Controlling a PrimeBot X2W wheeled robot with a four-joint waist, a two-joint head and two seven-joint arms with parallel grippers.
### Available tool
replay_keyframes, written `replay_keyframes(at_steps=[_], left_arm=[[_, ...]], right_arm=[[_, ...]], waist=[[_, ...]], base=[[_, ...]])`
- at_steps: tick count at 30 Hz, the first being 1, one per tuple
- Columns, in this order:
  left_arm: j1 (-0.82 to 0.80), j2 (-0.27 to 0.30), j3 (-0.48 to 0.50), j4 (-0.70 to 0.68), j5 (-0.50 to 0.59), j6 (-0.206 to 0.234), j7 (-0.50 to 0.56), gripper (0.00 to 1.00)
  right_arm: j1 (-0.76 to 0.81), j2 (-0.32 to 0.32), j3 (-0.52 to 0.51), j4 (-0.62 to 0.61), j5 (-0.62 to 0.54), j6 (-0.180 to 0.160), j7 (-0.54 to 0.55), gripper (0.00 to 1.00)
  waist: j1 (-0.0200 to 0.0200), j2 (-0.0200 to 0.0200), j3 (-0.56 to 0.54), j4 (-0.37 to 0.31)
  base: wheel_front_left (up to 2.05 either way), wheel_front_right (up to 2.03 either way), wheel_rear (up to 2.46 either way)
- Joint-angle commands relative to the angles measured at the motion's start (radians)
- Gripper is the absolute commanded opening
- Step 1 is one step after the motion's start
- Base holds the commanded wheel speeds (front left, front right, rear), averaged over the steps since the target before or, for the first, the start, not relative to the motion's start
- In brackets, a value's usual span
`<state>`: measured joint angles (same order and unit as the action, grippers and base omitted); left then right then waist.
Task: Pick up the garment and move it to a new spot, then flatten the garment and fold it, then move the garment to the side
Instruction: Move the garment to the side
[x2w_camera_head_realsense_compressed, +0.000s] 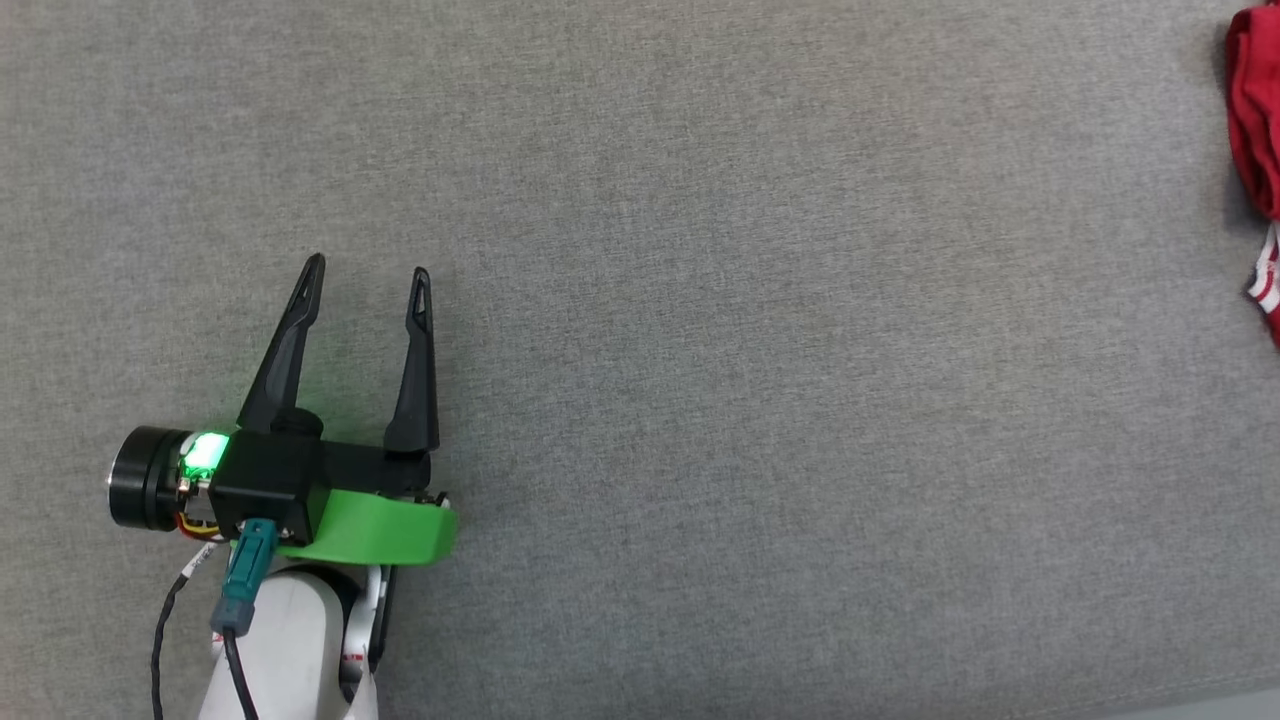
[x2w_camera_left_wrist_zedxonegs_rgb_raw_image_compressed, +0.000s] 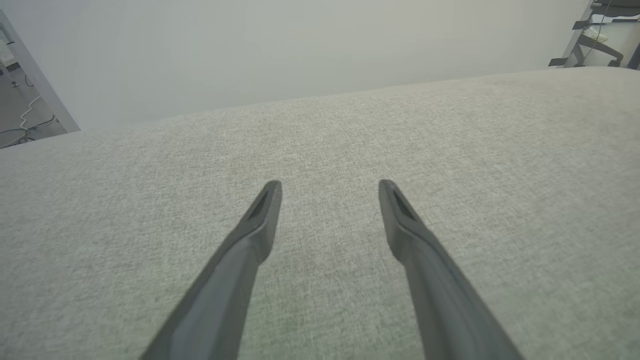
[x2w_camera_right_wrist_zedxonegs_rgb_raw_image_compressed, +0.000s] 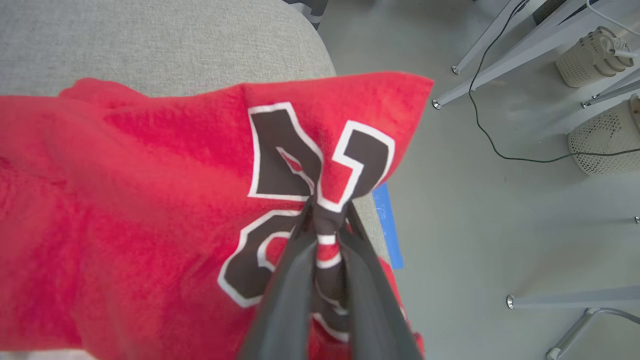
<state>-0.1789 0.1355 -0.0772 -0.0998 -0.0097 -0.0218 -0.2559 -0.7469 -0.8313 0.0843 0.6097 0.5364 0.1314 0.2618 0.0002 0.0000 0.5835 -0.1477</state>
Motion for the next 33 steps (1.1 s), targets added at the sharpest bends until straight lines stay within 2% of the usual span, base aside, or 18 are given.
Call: replay_keyframes(at_steps=[1,2,3,4,10,14,18,23,29,33], left_arm=[[-0.020,0.008,0.000,-0.002,0.006,0.006,-0.006,1.00],[-0.021,0.007,0.000,-0.002,0.005,0.008,-0.006,1.00],[-0.022,0.007,0.000,0.000,0.004,0.009,-0.006,1.00],[-0.021,0.006,0.000,0.002,0.003,0.011,-0.006,1.00],[-0.006,-0.007,-0.005,0.021,-0.006,0.019,-0.006,1.00],[0.021,-0.017,-0.004,0.037,-0.016,0.024,-0.006,1.00],[0.051,-0.027,0.000,0.051,-0.025,0.027,-0.006,1.00],[0.092,-0.038,0.010,0.071,-0.037,0.029,-0.006,1.00],[0.137,-0.050,0.027,0.094,-0.049,0.027,-0.006,1.00],[0.162,-0.056,0.037,0.108,-0.051,0.027,-0.006,1.00]], right_arm=[[-0.024,0.011,-0.008,0.017,-0.009,-0.001,-0.021,0.05],[-0.033,0.020,-0.015,0.037,-0.015,-0.001,-0.035,0.73],[-0.038,0.026,-0.016,0.051,-0.020,-0.001,-0.044,0.92],[-0.043,0.029,-0.021,0.068,-0.033,-0.001,-0.063,1.00],[-0.009,0.035,-0.045,0.118,-0.080,-0.001,-0.197,1.00],[0.023,0.052,-0.061,0.093,-0.106,-0.001,-0.311,1.00],[0.060,0.096,-0.097,0.036,-0.130,-0.001,-0.420,1.00],[0.128,0.183,-0.127,-0.078,-0.171,-0.001,-0.489,1.00],[0.233,0.352,-0.159,-0.272,-0.264,-0.001,-0.514,1.00],[0.319,0.442,-0.151,-0.395,-0.297,-0.001,-0.519,1.00]], waist=[[-0.0002,0.0000,0.013,0.015],[-0.0002,0.0000,0.011,0.017],[-0.0002,0.0000,0.007,0.019],[-0.0002,0.0000,0.001,0.022],[-0.0002,0.0000,-0.067,0.040],[-0.0002,0.0000,-0.134,0.044],[-0.0002,0.0000,-0.203,0.057],[-0.0002,0.0000,-0.279,0.084],[-0.0002,0.0000,-0.357,0.124],[-0.0002,0.0000,-0.398,0.146]], base=[[0.00,0.00,0.00],[0.00,0.00,0.00],[0.00,0.00,0.00],[0.00,0.00,0.00],[0.00,0.00,0.00],[0.00,0.00,0.00],[0.00,0.00,0.00],[0.00,0.00,0.00],[0.00,0.00,0.00],[0.00,0.00,0.00]])
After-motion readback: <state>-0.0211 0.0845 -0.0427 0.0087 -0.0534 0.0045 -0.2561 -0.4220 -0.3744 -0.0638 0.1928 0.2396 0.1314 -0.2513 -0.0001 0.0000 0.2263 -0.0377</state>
